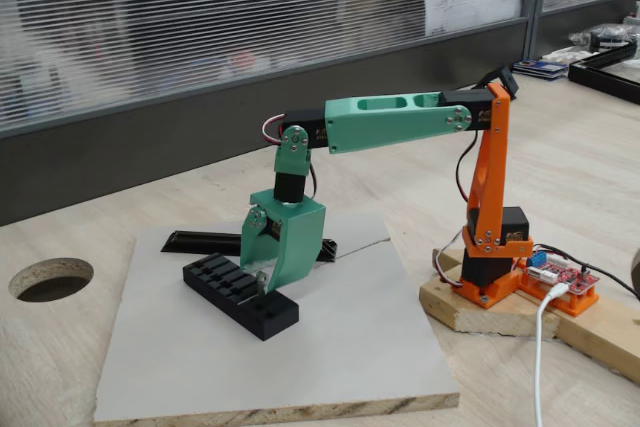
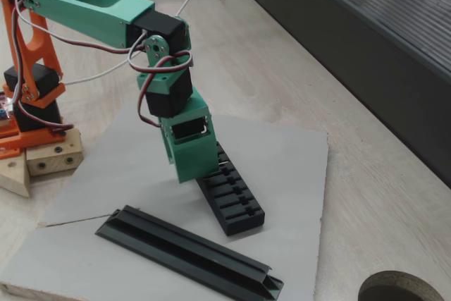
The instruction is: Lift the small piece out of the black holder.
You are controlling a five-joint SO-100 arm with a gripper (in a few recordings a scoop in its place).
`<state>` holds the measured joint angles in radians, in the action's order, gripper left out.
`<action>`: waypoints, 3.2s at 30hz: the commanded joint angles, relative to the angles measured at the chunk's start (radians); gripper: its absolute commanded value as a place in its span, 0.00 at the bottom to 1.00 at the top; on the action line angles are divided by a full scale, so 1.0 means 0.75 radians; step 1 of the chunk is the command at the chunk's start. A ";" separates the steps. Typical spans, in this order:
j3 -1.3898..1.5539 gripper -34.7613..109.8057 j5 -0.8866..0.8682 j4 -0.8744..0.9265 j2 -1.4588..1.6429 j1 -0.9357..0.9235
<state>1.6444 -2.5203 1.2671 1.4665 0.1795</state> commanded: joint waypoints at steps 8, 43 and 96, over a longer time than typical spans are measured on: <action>-0.018 0.50 -0.033 0.006 0.016 -0.025; -0.018 0.50 0.115 0.006 0.016 -0.031; -0.020 0.28 0.139 0.004 0.045 -0.049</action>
<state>1.6444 -2.4083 1.2671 1.4603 0.1457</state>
